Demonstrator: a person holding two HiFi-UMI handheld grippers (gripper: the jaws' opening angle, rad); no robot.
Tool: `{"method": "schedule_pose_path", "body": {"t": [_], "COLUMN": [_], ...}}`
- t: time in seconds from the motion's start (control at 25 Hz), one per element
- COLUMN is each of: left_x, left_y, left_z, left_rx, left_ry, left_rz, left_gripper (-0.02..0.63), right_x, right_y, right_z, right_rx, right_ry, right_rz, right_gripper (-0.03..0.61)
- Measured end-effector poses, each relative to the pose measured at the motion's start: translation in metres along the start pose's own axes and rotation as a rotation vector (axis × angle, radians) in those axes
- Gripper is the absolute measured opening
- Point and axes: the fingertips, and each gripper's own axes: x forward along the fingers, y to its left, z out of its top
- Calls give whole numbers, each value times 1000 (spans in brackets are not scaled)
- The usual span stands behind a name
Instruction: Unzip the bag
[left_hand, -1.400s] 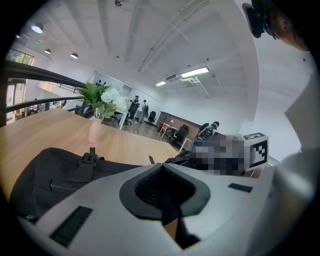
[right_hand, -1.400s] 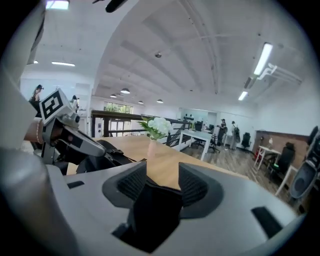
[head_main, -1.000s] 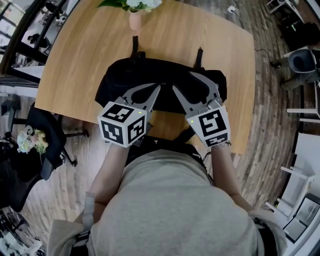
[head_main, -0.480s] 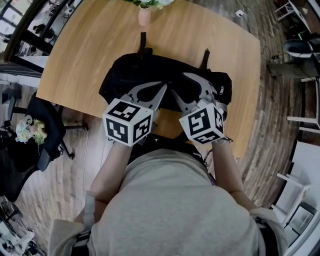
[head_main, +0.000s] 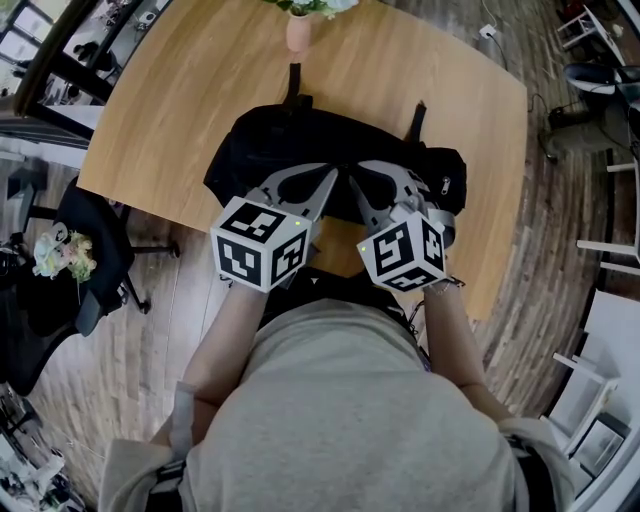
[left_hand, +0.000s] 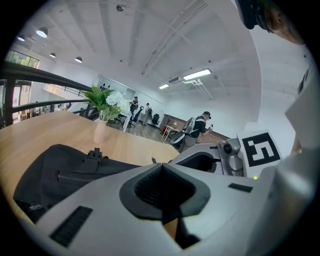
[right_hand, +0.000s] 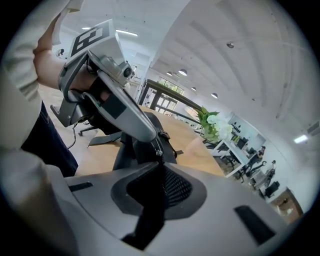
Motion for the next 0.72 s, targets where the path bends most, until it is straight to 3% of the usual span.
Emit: {"method": "schedule_pose_path", "body": {"t": [0.4, 0.72], "left_x": [-4, -21], "left_y": [1, 33], "left_z": [-1, 1], "left_rx": [-18, -64], "left_ry": [-5, -27], "left_rz": [-10, 46], "left_gripper": [20, 21], "right_x": [-4, -4], "right_y": [0, -6], "right_z": [1, -4], "right_rx": [47, 74], "right_ry": [5, 22], "right_rz": [-29, -61], "right_gripper": [32, 32]}}
